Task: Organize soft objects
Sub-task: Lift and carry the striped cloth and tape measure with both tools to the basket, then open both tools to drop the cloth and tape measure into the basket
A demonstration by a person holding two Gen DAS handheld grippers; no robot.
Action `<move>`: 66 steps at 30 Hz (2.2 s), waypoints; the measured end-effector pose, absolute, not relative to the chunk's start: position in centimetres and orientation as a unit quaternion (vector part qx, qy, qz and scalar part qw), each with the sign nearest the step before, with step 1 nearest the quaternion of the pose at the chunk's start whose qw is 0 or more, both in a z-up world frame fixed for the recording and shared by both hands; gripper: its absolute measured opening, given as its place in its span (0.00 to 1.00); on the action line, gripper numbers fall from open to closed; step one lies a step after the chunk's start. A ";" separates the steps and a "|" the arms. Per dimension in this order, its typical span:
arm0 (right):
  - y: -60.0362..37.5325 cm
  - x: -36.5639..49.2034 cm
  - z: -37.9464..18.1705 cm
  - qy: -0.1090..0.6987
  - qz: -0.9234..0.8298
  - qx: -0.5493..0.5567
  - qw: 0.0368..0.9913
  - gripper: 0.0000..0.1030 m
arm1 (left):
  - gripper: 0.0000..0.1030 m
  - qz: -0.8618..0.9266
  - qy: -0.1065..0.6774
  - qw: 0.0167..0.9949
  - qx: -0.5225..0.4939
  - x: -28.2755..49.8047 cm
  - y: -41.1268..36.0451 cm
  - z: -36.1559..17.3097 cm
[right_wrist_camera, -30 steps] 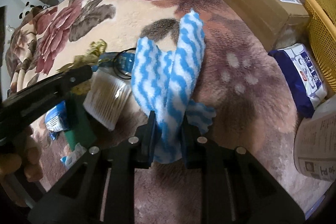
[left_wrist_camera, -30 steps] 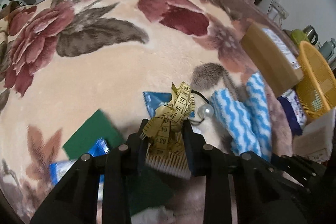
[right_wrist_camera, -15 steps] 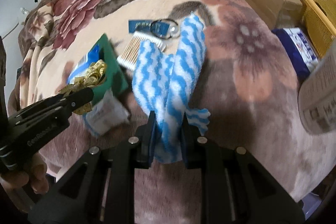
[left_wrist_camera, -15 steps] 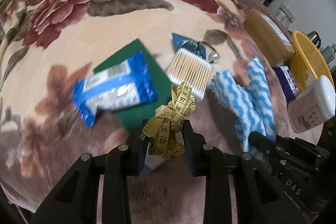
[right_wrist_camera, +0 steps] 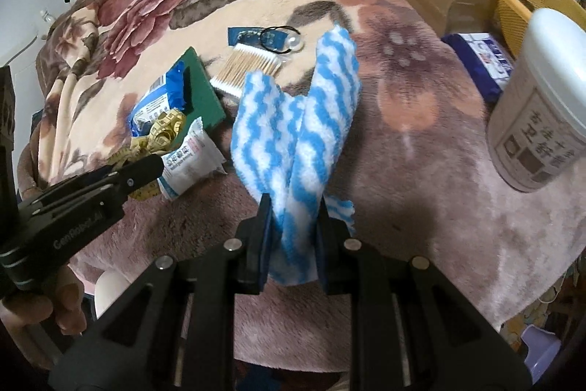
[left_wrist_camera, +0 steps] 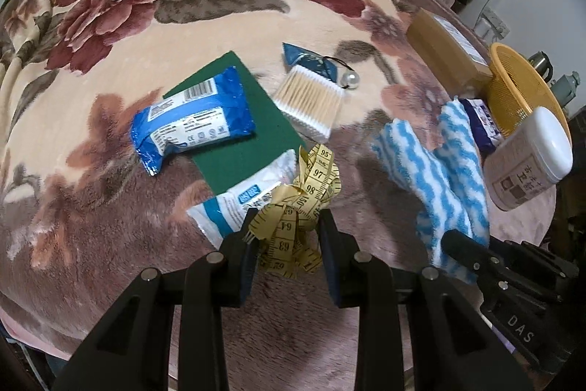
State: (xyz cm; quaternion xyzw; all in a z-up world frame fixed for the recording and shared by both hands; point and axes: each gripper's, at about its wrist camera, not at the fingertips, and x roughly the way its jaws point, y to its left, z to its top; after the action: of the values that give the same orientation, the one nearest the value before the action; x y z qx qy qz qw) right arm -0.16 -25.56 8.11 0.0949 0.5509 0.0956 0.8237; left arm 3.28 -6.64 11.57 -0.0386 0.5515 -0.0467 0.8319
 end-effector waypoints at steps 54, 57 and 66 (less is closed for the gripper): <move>-37.4 2.6 19.5 0.431 0.028 0.102 0.896 0.20 | 0.31 -0.141 0.488 0.861 0.000 11.1 -22.4 20.8; -40.1 3.5 20.1 0.422 0.008 0.112 0.900 0.20 | 0.31 -0.162 0.483 0.861 -0.002 12.5 -25.0 21.8; -49.2 5.0 21.2 0.398 -0.066 0.159 0.901 0.20 | 0.31 -0.237 0.476 0.847 0.003 17.2 -35.2 22.6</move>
State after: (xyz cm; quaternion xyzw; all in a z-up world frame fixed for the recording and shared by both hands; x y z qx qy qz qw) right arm 4.97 -49.24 21.22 0.1589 0.3979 -0.0663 0.9011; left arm 17.17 -35.24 22.56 0.0029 0.4757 -0.2368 0.8471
